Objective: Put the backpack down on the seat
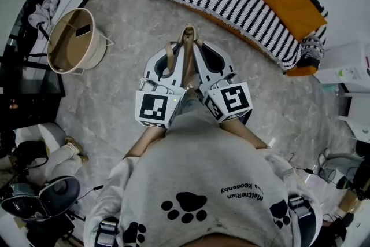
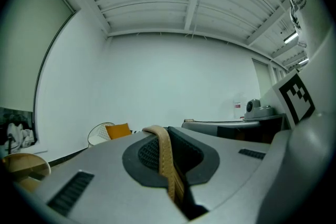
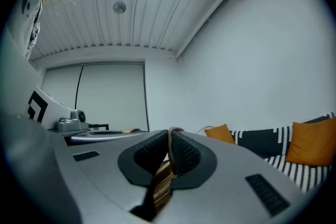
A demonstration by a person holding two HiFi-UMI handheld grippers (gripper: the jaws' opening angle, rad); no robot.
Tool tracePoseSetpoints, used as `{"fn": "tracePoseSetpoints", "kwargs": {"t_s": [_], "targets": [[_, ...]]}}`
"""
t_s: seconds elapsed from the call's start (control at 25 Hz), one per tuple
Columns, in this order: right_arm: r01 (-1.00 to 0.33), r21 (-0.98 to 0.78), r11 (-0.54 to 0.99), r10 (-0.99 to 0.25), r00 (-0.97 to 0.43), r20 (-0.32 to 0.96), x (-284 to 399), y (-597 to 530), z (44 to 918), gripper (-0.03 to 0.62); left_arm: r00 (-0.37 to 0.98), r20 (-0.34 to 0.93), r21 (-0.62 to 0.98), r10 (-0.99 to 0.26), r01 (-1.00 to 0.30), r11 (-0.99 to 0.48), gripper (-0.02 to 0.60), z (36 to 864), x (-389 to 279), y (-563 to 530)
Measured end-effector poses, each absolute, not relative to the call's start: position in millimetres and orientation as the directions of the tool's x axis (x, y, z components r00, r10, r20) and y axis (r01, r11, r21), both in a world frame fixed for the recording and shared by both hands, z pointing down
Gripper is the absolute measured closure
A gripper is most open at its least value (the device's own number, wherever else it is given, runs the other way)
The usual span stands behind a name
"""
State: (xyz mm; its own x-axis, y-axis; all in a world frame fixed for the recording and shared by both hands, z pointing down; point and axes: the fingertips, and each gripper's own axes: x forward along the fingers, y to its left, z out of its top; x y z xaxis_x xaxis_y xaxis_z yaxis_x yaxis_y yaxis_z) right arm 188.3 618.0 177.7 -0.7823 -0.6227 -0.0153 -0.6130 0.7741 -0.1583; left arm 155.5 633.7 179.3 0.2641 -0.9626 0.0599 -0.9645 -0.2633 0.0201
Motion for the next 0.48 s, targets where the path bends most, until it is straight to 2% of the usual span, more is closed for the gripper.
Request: {"fn": "tracePoseSetpoints", "kwargs": {"t_s": [0.48], "targets": [[-0.569,-0.172,0.804,-0.581,-0.814,-0.02,183.0,532.0,182.3,0.549,0.227,0.056,0.029,-0.972,-0.974,-0.225,0.561,185.1,154.9,549.9]]}}
